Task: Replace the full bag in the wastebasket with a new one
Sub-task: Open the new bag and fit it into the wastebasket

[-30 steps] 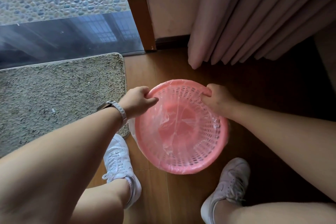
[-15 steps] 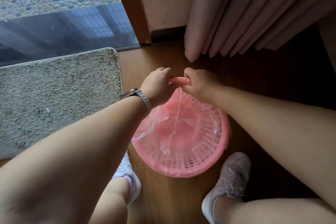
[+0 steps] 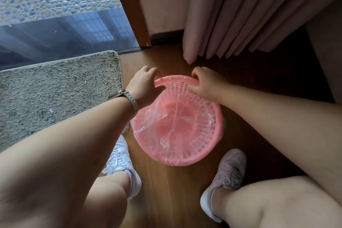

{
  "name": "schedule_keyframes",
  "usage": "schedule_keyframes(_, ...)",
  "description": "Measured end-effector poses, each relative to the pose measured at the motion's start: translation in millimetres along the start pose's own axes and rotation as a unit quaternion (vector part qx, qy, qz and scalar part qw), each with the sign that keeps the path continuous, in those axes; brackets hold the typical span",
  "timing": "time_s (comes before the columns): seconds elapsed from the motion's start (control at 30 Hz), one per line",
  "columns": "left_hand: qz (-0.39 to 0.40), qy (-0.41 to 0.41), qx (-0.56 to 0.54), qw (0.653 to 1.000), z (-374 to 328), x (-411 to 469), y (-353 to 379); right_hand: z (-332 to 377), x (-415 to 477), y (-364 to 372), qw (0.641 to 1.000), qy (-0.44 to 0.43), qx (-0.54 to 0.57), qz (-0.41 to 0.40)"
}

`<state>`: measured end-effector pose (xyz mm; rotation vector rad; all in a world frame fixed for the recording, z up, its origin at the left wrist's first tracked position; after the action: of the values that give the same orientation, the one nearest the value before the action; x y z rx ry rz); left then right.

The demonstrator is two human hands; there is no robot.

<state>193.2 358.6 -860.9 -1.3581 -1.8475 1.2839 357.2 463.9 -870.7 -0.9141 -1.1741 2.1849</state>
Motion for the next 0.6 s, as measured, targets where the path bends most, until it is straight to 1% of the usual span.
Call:
schedule_keyframes(0.07, 0.014, -0.018, 0.038, 0.999, 4.3, -13.5, -6.1, -2.5, -12.8, -5.6, 0.999, 0.015, -0.033, 0.012)
schedule_keyframes(0.17, 0.060, -0.090, 0.064, 0.992, 18.4, -32.8, -7.8, -14.6, -32.9, -8.5, 0.995, 0.084, -0.052, 0.025)
schedule_keyframes(0.27, 0.096, -0.150, 0.085, 0.980, 29.1, -45.4, -4.4, -29.6, -55.1, 2.3, 0.979, 0.166, -0.060, 0.102)
schedule_keyframes(0.37, 0.128, -0.162, 0.104, 0.973, 35.8, -52.9, -0.7, -38.5, -69.2, 10.2, 0.971, 0.189, -0.029, 0.143)
schedule_keyframes(0.43, 0.161, -0.144, 0.111, 0.970, 35.5, -55.8, 3.3, -45.1, -71.1, 11.3, 0.971, 0.185, -0.028, 0.148)
schedule_keyframes(0.5, 0.193, -0.126, 0.092, 0.969, 30.8, -55.4, 7.0, -51.9, -65.7, 11.1, 0.975, 0.174, -0.016, 0.137)
schedule_keyframes(0.53, 0.193, -0.125, 0.073, 0.970, 27.8, -52.6, 7.3, -55.0, -60.3, 8.9, 0.978, 0.172, 0.007, 0.120)
schedule_keyframes(0.6, 0.150, -0.148, 0.016, 0.977, 25.8, -41.0, 2.8, -58.8, -46.1, 1.0, 0.980, 0.175, 0.061, 0.075)
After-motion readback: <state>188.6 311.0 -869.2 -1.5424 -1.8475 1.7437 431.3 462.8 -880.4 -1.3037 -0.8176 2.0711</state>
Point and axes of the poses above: each hand's wrist, its own x-axis towards the middle knuckle, its own y-axis out of the palm, z = x × y, the point moved 7 cm from there along x, towards the middle knuckle, and after that the axes turned 4 degrees about -z, right-handed, at the moved point
